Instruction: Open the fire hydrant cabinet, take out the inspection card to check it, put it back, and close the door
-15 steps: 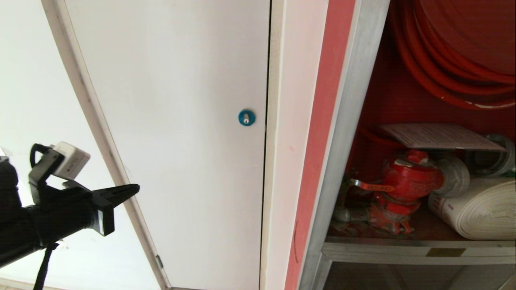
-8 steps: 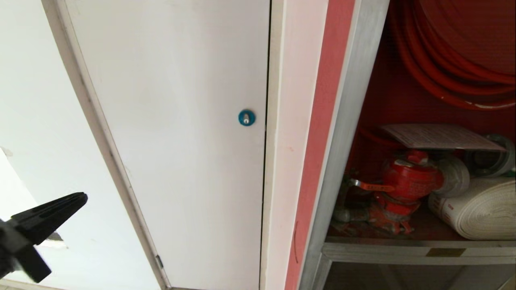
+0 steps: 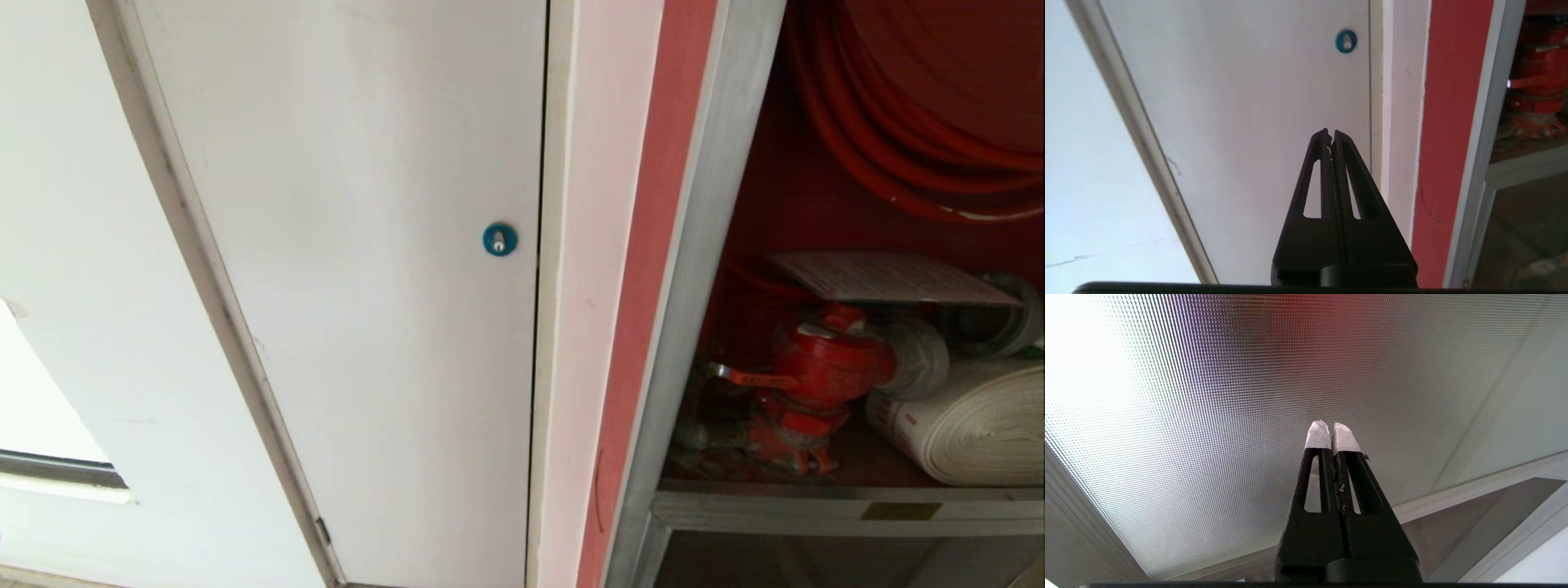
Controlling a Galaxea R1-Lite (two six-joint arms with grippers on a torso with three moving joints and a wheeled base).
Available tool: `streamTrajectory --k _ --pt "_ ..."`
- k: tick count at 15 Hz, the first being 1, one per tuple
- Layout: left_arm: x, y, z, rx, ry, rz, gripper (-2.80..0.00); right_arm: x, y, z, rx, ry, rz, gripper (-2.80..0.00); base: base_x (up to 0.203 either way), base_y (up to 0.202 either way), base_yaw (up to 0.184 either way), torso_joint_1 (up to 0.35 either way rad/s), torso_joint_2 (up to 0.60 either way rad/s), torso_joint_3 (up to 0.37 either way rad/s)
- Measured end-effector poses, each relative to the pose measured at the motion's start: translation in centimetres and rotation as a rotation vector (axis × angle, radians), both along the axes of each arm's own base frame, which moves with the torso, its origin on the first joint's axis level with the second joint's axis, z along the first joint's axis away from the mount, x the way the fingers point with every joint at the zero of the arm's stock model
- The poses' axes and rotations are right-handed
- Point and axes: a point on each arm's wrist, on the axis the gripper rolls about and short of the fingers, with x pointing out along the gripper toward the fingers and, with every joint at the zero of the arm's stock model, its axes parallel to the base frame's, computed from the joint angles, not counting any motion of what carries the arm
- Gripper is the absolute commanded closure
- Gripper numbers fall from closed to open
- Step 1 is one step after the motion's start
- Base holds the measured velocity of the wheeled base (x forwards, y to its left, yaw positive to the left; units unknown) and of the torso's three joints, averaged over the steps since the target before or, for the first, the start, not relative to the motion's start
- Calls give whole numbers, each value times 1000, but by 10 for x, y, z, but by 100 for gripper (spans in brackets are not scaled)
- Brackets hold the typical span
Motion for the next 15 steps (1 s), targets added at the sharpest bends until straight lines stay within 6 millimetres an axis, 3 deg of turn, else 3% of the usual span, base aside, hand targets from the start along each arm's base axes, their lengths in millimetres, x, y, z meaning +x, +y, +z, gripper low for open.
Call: streamTrajectory --k 4,9,15 --pt "-20 1 -30 -11 -49 50 0 0 0 0 0 1 0 0 0 0 0 0 0 0" --pt "-10 6 -73 -54 48 268 0 0 0 0 0 1 0 0 0 0 0 0 0 0" --pt "-6 8 -94 -41 190 360 0 0 0 0 0 1 0 0 0 0 0 0 0 0"
